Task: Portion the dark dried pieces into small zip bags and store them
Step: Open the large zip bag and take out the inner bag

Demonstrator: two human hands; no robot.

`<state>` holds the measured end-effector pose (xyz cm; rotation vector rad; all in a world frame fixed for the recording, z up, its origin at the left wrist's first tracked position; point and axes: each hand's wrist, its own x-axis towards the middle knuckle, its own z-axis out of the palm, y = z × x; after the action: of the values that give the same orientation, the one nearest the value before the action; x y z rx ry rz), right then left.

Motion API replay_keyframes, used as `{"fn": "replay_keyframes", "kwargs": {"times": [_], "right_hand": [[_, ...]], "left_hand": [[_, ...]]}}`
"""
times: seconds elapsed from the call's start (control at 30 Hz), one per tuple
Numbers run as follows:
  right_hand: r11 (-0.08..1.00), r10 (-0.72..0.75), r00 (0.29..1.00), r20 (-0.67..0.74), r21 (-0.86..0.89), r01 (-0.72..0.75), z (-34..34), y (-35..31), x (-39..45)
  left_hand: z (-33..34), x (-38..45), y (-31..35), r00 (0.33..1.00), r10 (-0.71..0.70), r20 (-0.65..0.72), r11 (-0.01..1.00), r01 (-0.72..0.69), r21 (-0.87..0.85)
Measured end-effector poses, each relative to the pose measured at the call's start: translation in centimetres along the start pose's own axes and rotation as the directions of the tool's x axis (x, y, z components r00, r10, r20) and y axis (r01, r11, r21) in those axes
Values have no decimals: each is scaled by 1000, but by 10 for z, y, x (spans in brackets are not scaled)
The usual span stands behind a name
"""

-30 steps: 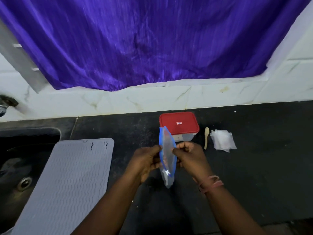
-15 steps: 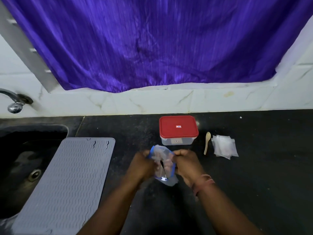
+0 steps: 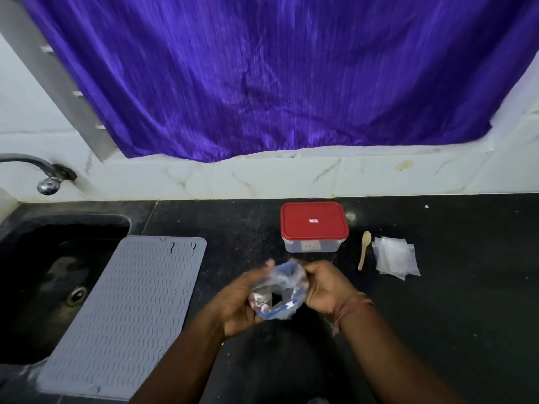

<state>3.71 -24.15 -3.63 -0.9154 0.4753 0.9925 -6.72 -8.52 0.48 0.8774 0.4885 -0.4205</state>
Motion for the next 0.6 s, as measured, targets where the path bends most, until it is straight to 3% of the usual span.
{"fn": "replay_keyframes", "kwargs": {"times": [0.07,0.13,0.17,0.23,0.33,0.37,0.47,0.6], "right_hand": [[987,-159,986,-43,19,160,6,-3,2],[969,-248,967,-61,0,249,8,-2,4],[963,-270,961,-59,-37,268,8,-1,4],[941,-294,954,-56,-192,278,6,5,3],[818,-241,969,-52,-548,175,11,13,-9],[786,-212,974,-75,-605,125,14,16,-11],[808,-186,974,-130,-584,76,17,19,-7],[931,-146,963,-225,-362,56,14,18,0]], "left_hand": [[2,3,-6,980,138,-146,936,-80,343],[-2,12,-10,874,339,-348,810,-82,581],[-2,15,-10,839,398,-372,763,-77,642],[-4,22,-11,787,473,-396,738,-109,666],[-3,29,-10,601,613,-513,742,-213,636],[-4,32,-11,569,620,-540,750,-226,622],[-6,44,-16,584,565,-582,805,-236,545],[-5,52,-14,722,400,-565,915,-349,202]]}}
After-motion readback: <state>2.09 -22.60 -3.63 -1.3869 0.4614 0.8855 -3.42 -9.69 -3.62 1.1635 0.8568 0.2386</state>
